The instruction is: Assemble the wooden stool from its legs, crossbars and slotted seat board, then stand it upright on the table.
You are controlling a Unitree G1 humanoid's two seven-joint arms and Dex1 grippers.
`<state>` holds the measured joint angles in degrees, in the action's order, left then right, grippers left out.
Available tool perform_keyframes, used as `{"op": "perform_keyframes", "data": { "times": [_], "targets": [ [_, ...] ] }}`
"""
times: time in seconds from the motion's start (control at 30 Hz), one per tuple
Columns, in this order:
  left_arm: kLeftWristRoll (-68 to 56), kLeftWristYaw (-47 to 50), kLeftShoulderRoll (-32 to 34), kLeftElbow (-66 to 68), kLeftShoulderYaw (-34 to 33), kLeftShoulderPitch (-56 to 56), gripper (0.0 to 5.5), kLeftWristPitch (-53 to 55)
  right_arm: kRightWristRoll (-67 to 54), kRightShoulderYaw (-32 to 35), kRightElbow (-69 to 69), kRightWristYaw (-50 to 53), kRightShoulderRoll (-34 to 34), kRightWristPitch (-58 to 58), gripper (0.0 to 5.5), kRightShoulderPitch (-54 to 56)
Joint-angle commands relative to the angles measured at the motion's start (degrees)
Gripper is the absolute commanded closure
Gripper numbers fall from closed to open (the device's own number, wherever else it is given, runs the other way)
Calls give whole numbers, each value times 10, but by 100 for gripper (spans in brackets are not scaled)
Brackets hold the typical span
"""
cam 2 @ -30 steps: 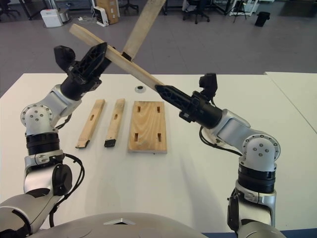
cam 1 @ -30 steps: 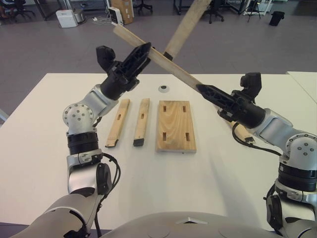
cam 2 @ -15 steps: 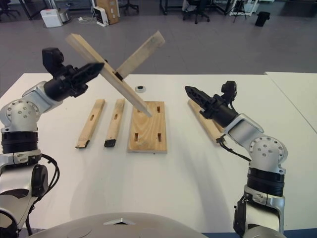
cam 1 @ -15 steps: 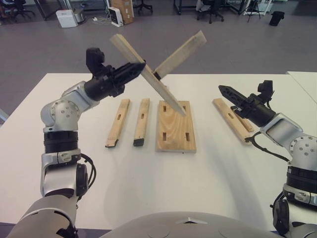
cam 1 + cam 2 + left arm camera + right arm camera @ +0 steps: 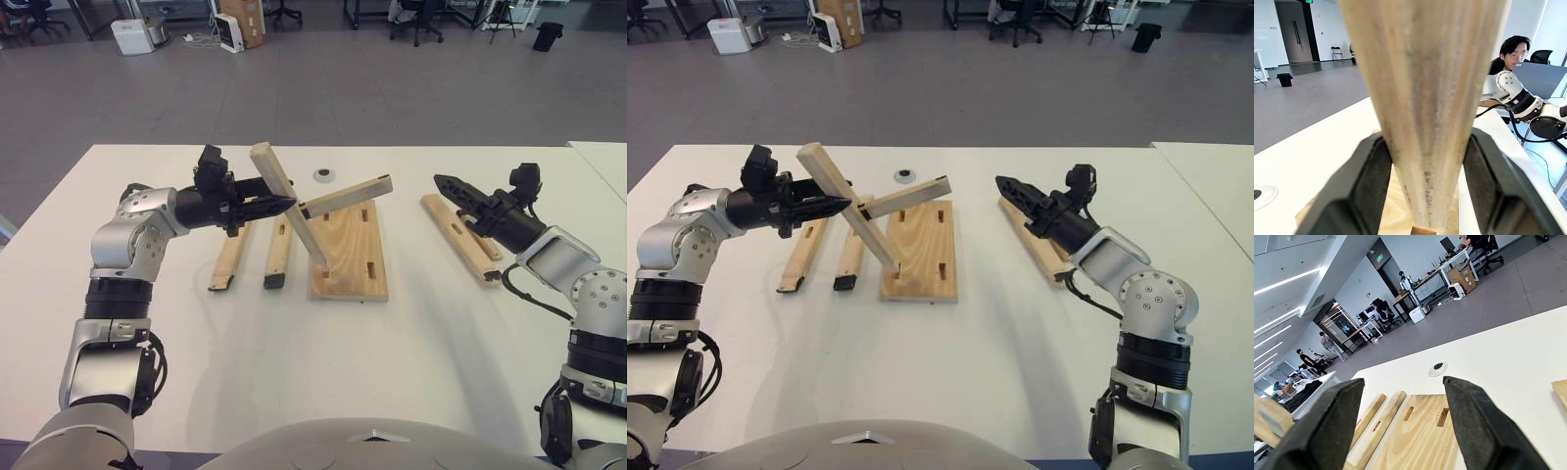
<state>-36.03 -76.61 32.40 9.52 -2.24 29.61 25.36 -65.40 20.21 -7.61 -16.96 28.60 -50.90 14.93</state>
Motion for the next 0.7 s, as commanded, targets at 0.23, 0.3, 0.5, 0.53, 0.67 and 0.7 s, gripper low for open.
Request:
{"op": "perform_keyframes", "data": {
  "times": [0.23, 0.3, 0.5, 0.53, 0.67, 0.7],
  "targets": [
    [43, -25, -10, 40, 27, 1, 344, -55, 12, 0, -10, -6, -6, -2, 251, -6],
    [50, -30, -14, 52, 33, 7, 344, -66, 12, 1, -9, -6, -8, -1, 251, -4],
    [84, -63, -13, 106, 59, 43, 344, -108, 16, -1, -7, -2, -14, 0, 251, -2],
    [91, -70, -13, 116, 65, 51, 344, -117, 17, -3, -9, -2, -17, 0, 251, -4],
    [109, -93, -20, 145, 85, 78, 344, -143, 23, -4, -9, -3, -25, 1, 251, -6],
    [114, -98, -21, 148, 91, 79, 344, -149, 23, -2, -9, -4, -25, 0, 251, -5]
  ]
}}
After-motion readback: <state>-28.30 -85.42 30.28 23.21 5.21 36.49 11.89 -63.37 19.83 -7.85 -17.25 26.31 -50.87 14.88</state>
